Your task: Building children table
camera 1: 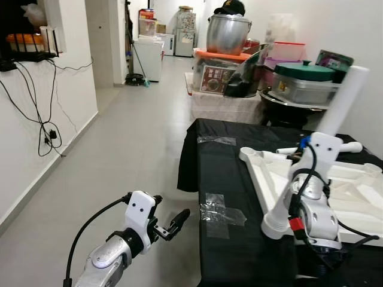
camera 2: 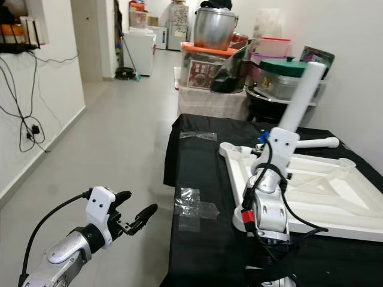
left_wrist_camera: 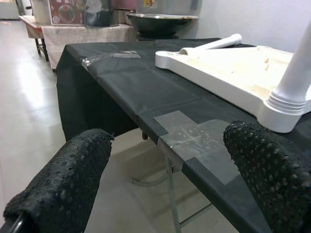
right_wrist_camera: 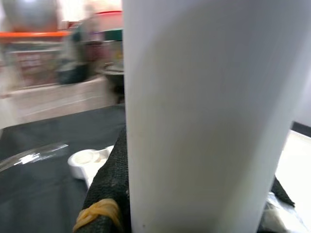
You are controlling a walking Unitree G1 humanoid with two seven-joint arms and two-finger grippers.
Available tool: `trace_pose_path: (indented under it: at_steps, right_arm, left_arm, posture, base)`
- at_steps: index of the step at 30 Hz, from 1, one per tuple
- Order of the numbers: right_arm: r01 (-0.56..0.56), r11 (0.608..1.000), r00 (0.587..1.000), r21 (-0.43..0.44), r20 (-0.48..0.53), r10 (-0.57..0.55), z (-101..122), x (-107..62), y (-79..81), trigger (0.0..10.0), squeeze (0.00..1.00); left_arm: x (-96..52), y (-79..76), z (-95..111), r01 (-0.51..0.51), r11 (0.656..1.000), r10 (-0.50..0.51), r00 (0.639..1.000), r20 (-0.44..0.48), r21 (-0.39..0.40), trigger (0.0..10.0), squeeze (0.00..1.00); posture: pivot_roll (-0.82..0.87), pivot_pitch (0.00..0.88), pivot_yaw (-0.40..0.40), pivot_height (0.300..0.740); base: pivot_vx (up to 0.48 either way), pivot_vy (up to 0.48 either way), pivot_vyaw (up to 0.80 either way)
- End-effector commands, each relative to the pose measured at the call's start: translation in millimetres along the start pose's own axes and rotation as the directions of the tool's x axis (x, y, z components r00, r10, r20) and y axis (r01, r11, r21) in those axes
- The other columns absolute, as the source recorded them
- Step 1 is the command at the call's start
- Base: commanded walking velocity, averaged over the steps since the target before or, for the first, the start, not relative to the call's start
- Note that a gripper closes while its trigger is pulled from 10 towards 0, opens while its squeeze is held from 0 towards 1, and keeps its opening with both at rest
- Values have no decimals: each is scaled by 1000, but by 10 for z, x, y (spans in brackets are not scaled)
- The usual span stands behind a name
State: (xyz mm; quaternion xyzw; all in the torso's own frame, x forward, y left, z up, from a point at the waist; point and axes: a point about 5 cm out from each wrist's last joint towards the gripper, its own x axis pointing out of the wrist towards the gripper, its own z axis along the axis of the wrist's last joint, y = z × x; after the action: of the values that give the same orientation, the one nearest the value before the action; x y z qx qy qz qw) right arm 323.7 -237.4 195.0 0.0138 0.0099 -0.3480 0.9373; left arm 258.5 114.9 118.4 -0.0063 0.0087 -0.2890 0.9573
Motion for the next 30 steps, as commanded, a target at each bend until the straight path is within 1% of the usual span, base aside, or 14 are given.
trace_pose_path:
  at_steps: [1, 6, 7, 8, 9, 13, 14, 15, 16, 25, 26, 27, 29, 30]
  right_arm:
    - [130, 985, 977, -111, -156, -147, -436, 17, -251, 0, 0]
    - [110, 988, 979, -106, -159, -126, -441, -62, -152, 0, 0]
    - [55, 995, 985, -79, -161, -67, -442, -89, -73, 3020, 0]
    - [16, 998, 986, -59, -162, -26, -442, -107, -19, 3020, 0]
    - [-32, 999, 991, -40, -132, 26, -407, -122, 30, 10000, 1000]
    - [-72, 997, 992, -40, -102, 67, -367, -123, 70, 10000, 1000]
    - [-106, 994, 991, -41, -89, 102, -334, -107, 101, 10000, 675]
    - [-106, 994, 991, -41, -89, 102, -334, -107, 101, 10000, 675]
    - [-141, 989, 989, -34, -54, 139, -282, -89, 131, 10000, 0]
    - [-513, 855, 857, 77, 97, 505, -100, 58, 245, 10000, 0]
    - [-602, 791, 798, 105, 118, 591, -29, 113, 234, 10000, 0]
    - [-602, 791, 798, 105, 118, 591, -29, 113, 234, 10000, 0]
    - [-786, 609, 618, 105, 174, 767, 156, 140, 240, 10000, 0]
    - [-786, 609, 618, 105, 174, 767, 156, 140, 240, 10000, 0]
  left_arm:
    - [11, -16, -8, 9, 1000, -9, 1000, -7, -9, 10000, 0]
    - [16, -14, -6, 10, 1000, -10, 1000, -7, -10, 10000, 0]
    - [16, -14, -6, 10, 1000, -10, 1000, -7, -10, 10000, 0]
    - [16, -14, -6, 9, 1000, -9, 1000, -7, -10, 10000, 0]
    - [15, -14, -7, 10, 1000, -10, 1000, -8, -11, 10000, 0]
    - [12, -16, -8, 10, 1000, -10, 1000, -8, -13, 10000, 0]
    - [9, -16, -9, 11, 1000, -11, 1000, -8, -13, 10000, 0]
    - [9, -16, -9, 11, 1000, -11, 1000, -8, -13, 10000, 0]
    - [8, -16, -9, 11, 1000, -11, 1000, -9, -13, 10000, 0]
    - [10, -10, -4, 13, 1000, -13, 1000, -8, -11, 10000, 0]
    - [8, -4, -4, 12, 1000, -12, 1000, -8, -9, 10000, 0]
    - [8, -4, -4, 12, 1000, -12, 1000, -8, -9, 10000, 0]
    - [5, 2, -3, 13, 1000, -13, 1000, -9, -6, 10000, 0]
    - [5, 2, -3, 13, 1000, -13, 1000, -9, -6, 10000, 0]
  posture:
    - [67, 0, -75, 740]
    - [67, 0, -74, 740]
    - [68, 0, -76, 740]
    - [68, 0, -76, 740]
    - [68, 0, -76, 740]
    - [65, 0, -74, 740]
    - [65, 0, -74, 740]
    - [65, 0, -74, 740]
    - [65, 0, -74, 740]
    - [67, 0, -75, 740]
    - [67, 0, -74, 740]
    - [67, 0, -74, 740]
    - [69, 0, -73, 740]
    - [69, 0, -73, 740]
  base:
    - [0, 0, 0]
    - [0, 0, 0]
    - [0, 0, 0]
    - [0, 0, 0]
    - [0, 0, 0]
    - [0, 0, 0]
    - [0, 0, 0]
    - [0, 0, 0]
    - [0, 0, 0]
    - [0, 0, 0]
    - [0, 0, 0]
    - [0, 0, 0]
    - [0, 0, 0]
    - [0, 0, 0]
